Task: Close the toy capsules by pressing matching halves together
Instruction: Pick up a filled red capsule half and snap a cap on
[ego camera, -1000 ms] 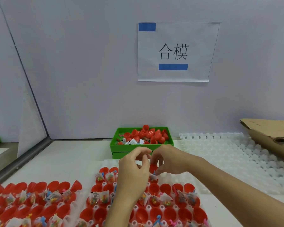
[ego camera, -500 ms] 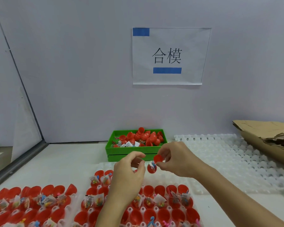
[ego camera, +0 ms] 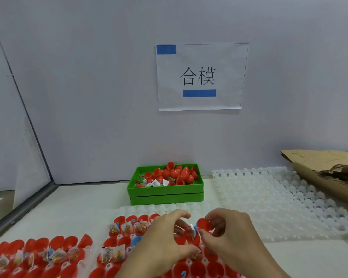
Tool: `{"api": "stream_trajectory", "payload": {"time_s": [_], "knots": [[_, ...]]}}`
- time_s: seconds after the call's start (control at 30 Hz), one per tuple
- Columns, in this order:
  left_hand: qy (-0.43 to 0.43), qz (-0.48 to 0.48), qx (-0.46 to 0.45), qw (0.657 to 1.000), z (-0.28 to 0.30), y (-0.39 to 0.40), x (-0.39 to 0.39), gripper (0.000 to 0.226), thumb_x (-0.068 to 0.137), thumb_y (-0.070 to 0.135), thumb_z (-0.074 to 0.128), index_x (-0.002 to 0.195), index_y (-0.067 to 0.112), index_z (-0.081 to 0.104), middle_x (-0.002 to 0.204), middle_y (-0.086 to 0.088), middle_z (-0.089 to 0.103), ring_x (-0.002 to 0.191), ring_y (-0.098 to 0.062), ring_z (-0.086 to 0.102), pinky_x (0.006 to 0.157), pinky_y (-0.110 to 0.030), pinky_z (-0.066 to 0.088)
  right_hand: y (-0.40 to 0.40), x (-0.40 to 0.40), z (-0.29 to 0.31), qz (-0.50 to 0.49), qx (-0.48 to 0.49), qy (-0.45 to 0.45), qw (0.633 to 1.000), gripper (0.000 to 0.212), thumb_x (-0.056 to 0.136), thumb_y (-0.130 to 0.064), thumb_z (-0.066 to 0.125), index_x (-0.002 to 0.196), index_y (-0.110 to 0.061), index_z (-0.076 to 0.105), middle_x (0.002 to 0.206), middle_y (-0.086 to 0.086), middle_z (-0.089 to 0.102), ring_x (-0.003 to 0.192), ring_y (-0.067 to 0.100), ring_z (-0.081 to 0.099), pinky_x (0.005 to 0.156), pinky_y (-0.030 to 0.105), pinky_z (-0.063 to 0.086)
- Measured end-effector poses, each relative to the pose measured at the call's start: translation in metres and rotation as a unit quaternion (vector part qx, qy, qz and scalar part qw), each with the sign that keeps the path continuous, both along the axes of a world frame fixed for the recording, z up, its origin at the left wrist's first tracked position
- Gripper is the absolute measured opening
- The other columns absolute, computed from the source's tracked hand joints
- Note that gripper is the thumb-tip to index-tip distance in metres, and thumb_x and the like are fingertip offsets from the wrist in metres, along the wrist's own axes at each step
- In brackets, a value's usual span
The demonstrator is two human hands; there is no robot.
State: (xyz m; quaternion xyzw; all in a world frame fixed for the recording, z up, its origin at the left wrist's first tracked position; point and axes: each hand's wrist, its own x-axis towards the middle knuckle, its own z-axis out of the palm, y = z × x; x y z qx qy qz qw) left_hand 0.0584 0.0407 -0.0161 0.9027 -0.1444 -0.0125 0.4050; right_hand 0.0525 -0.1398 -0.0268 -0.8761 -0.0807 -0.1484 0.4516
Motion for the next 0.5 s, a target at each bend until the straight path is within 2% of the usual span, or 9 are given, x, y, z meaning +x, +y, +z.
{"api": "stream_trajectory", "payload": {"time_s": [0.07,0.17,0.27,0.4,0.5], "knots": [[-0.012,0.003,-0.009,1.0,0.0004,0.0008,0.0007,0.057,0.071,0.031,0.086,0.122,0.036,0.059,0.097,0.016,0.066,0.089,0.01,0.062,0.085,-0.01,0.051,0.0011,-0.0003,0.0006,0.001,0.001,-0.007,1.0,0.008,0.074,-0.028,0.079,0.074,-0.025,0.072,0.063,-0.004,0.069,0.053,0.004,0.062,0.051,0.012,0.047],[-0.034,0.011,-0.02,0.999,0.0017,-0.0006,0.0004,0.046,0.076,0.024,0.084,0.118,0.029,0.066,0.093,0.014,0.069,0.087,0.005,0.066,0.084,-0.015,0.054,0.0009,-0.0016,0.0029,-0.003,0.005,-0.019,1.0,0.01,0.071,-0.026,0.082,0.075,-0.024,0.073,0.062,-0.004,0.068,0.052,0.004,0.062,0.051,0.011,0.045],[-0.04,0.011,-0.024,0.999,0.0012,-0.0014,-0.0007,0.041,0.077,0.023,0.082,0.115,0.029,0.068,0.09,0.013,0.071,0.083,0.003,0.068,0.081,-0.014,0.055,0.0005,-0.0028,0.0032,-0.001,0.008,-0.014,1.0,0.01,0.07,-0.024,0.082,0.074,-0.023,0.073,0.062,-0.005,0.068,0.051,0.006,0.062,0.052,0.013,0.047],[-0.046,0.008,-0.033,0.998,0.0013,-0.002,-0.0029,0.034,0.077,0.022,0.082,0.107,0.03,0.07,0.085,0.012,0.071,0.077,0.002,0.068,0.074,-0.013,0.054,-0.0001,-0.0038,0.0018,-0.007,0.018,-0.013,1.0,0.011,0.068,-0.022,0.082,0.074,-0.023,0.073,0.062,-0.005,0.069,0.051,0.008,0.062,0.052,0.016,0.05],[-0.054,0.015,-0.052,0.997,0.0018,-0.0008,-0.0048,0.028,0.077,0.021,0.082,0.091,0.04,0.067,0.08,0.013,0.071,0.076,0.001,0.068,0.07,-0.013,0.054,0.0001,-0.0041,0.0007,-0.007,0.031,-0.017,0.999,0.011,0.068,-0.024,0.083,0.073,-0.025,0.073,0.064,-0.007,0.069,0.053,0.007,0.063,0.053,0.016,0.05]]}}
